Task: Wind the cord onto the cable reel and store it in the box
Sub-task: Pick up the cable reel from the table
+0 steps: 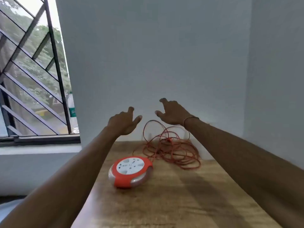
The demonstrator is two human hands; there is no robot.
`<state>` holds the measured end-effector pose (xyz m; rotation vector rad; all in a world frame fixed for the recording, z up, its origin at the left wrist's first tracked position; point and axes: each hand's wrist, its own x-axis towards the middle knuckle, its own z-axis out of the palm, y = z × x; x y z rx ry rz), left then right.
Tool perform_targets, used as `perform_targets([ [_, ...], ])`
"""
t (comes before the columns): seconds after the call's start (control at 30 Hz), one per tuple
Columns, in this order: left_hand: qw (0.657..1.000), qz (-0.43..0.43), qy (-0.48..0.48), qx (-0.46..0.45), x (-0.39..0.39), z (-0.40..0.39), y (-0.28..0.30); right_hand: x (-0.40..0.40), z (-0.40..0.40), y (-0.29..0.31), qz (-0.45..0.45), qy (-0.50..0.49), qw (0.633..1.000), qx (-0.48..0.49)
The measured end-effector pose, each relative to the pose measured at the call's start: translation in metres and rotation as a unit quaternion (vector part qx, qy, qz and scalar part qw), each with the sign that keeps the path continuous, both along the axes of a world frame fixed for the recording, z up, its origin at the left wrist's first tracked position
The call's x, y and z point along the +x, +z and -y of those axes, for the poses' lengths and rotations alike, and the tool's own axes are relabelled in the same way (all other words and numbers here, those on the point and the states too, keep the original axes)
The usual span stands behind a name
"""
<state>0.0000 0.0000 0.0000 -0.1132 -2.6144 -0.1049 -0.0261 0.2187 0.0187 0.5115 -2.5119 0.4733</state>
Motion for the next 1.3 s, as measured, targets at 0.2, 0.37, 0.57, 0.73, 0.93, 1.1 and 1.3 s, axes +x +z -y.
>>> perform_targets([
  [0.2,0.963,0.25,0.069,0.067,0.02,0.029,-0.048,0.019,0.022,-0.05,0.167,0.015,0.985,0.043],
  [0.37,0.908,0.385,0.119,0.113,0.036,0.04,-0.075,0.037,0.042,-0.096,0.323,0.06,0.943,-0.041],
  [0.57,0.9,0.378,0.107,0.189,0.032,0.038,-0.09,0.042,0.055,-0.124,0.399,0.061,0.901,-0.157],
  [0.73,0.939,0.276,0.057,0.196,0.02,0.043,-0.098,0.034,0.05,-0.128,0.441,0.063,0.861,-0.247],
  [0.93,0.988,0.039,-0.02,0.147,-0.002,0.041,-0.086,0.033,0.028,-0.123,0.491,0.131,0.764,-0.397],
  [1.1,0.935,-0.106,-0.093,0.326,-0.011,0.012,-0.058,0.037,-0.005,-0.103,0.452,0.183,0.724,-0.488],
  [1.3,0.856,-0.151,-0.196,0.454,-0.014,-0.025,-0.032,0.044,-0.029,-0.075,0.364,0.208,0.687,-0.594],
])
